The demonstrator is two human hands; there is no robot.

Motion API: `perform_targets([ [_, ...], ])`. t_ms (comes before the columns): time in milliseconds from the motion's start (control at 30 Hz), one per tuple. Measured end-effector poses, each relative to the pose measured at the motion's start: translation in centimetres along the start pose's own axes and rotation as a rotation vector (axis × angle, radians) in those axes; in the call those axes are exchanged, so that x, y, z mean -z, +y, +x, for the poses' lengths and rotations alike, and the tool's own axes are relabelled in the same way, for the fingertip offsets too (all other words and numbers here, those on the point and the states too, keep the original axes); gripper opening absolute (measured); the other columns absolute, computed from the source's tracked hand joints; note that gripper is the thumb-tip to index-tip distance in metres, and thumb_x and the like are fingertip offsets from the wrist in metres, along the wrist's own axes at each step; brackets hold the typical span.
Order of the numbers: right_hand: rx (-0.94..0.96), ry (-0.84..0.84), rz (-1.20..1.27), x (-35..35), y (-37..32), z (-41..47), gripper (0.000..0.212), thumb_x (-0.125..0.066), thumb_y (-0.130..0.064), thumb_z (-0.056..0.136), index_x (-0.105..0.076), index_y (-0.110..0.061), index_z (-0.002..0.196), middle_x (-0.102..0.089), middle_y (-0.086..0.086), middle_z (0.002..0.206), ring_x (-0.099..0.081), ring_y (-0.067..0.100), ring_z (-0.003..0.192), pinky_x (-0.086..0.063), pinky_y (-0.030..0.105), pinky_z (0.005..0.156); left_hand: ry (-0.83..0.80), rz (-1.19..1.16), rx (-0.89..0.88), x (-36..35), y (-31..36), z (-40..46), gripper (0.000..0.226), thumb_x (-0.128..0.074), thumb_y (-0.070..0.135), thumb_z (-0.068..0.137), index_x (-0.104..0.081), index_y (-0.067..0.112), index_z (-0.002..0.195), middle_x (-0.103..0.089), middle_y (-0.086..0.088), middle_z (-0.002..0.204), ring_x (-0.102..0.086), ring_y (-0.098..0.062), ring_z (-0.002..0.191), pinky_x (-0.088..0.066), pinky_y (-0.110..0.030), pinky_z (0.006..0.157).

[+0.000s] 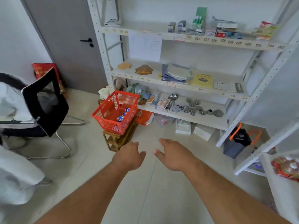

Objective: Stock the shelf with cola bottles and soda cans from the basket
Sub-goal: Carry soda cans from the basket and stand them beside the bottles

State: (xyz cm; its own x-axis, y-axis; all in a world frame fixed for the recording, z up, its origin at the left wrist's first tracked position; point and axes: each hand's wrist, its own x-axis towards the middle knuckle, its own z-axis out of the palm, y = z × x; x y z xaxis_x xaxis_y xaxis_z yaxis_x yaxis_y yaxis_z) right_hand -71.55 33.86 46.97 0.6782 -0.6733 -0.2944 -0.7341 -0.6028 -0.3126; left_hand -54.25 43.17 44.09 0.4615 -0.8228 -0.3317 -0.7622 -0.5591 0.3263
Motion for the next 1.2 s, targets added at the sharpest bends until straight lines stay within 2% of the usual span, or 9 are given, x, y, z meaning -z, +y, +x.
perform_targets([
  [100,0.037,-0.032,-0.031,0.1,-0.9,3.4,0.072,-0.038,-0.060,0.105,-0.027,-0.020,0.164,-0.036,0.005,0.167,-0.037,0.028,0.150,-0.037,0.043,0.119,-0.011,-0.035,0.056,0.2,-1.7,2.0,0.062,-0.050,0.061,0.098,-0.051,0.023,0.147,-0.055,0.000,0.149,-0.057,-0.024,0.132,-0.054,-0.042,0.103],
  [333,0.104,-0.079,-0.036,1.0,0.3,13.1,0.073,-0.037,-0.060,0.105,-0.027,-0.017,0.163,-0.038,0.006,0.166,-0.038,0.030,0.149,-0.038,0.045,0.119,-0.034,-0.054,0.159,1.8,-1.7,9.1,0.068,-0.050,0.059,0.101,-0.039,0.024,0.159,-0.046,0.000,0.161,-0.050,-0.024,0.142,-0.050,-0.041,0.108],
  [533,0.085,-0.115,0.017,3.8,4.3,22.1,0.074,-0.040,-0.062,0.103,-0.030,-0.018,0.162,-0.042,0.009,0.163,-0.041,0.029,0.148,-0.040,0.045,0.118,-0.057,-0.036,0.226,4.6,0.6,16.7,0.054,-0.051,0.055,0.102,-0.050,0.022,0.146,-0.059,0.000,0.143,-0.061,-0.018,0.122,-0.054,-0.032,0.092],
  [633,0.099,-0.133,0.002,5.8,5.3,26.4,0.073,-0.041,-0.061,0.104,-0.033,-0.016,0.160,-0.045,0.011,0.160,-0.044,0.030,0.146,-0.043,0.046,0.115,-0.045,-0.086,0.260,5.3,0.8,20.0,0.050,-0.052,0.057,0.100,-0.053,0.025,0.138,-0.062,0.002,0.133,-0.063,-0.016,0.109,-0.058,-0.035,0.091],
  [767,0.120,-0.159,-0.006,6.9,5.1,30.7,0.072,-0.042,-0.059,0.104,-0.032,-0.014,0.160,-0.044,0.013,0.161,-0.044,0.031,0.146,-0.042,0.045,0.116,-0.064,-0.130,0.295,5.9,-0.1,23.3,0.052,-0.052,0.056,0.100,-0.053,0.024,0.141,-0.060,0.001,0.137,-0.062,-0.017,0.113,-0.057,-0.035,0.091],
  [900,0.140,-0.218,0.001,6.3,4.2,34.9,0.074,-0.041,-0.059,0.105,-0.029,-0.015,0.163,-0.041,0.012,0.163,-0.041,0.030,0.148,-0.039,0.044,0.119,-0.056,-0.169,0.310,6.6,-1.9,27.3,0.053,-0.051,0.052,0.102,-0.051,0.024,0.147,-0.059,-0.002,0.144,-0.061,-0.023,0.124,-0.053,-0.034,0.094],
  [1033,0.135,-0.233,-0.016,6.1,2.6,40.3,0.075,-0.042,-0.060,0.104,-0.028,-0.015,0.163,-0.040,0.011,0.163,-0.041,0.030,0.149,-0.040,0.044,0.118,-0.079,-0.236,0.328,7.6,-4.7,31.8,0.051,-0.053,0.049,0.102,-0.050,0.024,0.146,-0.064,-0.002,0.136,-0.065,-0.021,0.112,-0.055,-0.033,0.087],
  [1200,0.137,-0.254,-0.110,6.1,-1.3,47.8,0.070,-0.043,-0.059,0.104,-0.037,-0.015,0.157,-0.049,0.012,0.157,-0.048,0.030,0.143,-0.044,0.041,0.111,-0.055,-0.365,0.365,9.0,-10.7,38.3,0.039,-0.054,0.050,0.100,-0.060,0.022,0.127,-0.066,-0.001,0.126,-0.065,-0.023,0.109,-0.054,-0.032,0.088],
])
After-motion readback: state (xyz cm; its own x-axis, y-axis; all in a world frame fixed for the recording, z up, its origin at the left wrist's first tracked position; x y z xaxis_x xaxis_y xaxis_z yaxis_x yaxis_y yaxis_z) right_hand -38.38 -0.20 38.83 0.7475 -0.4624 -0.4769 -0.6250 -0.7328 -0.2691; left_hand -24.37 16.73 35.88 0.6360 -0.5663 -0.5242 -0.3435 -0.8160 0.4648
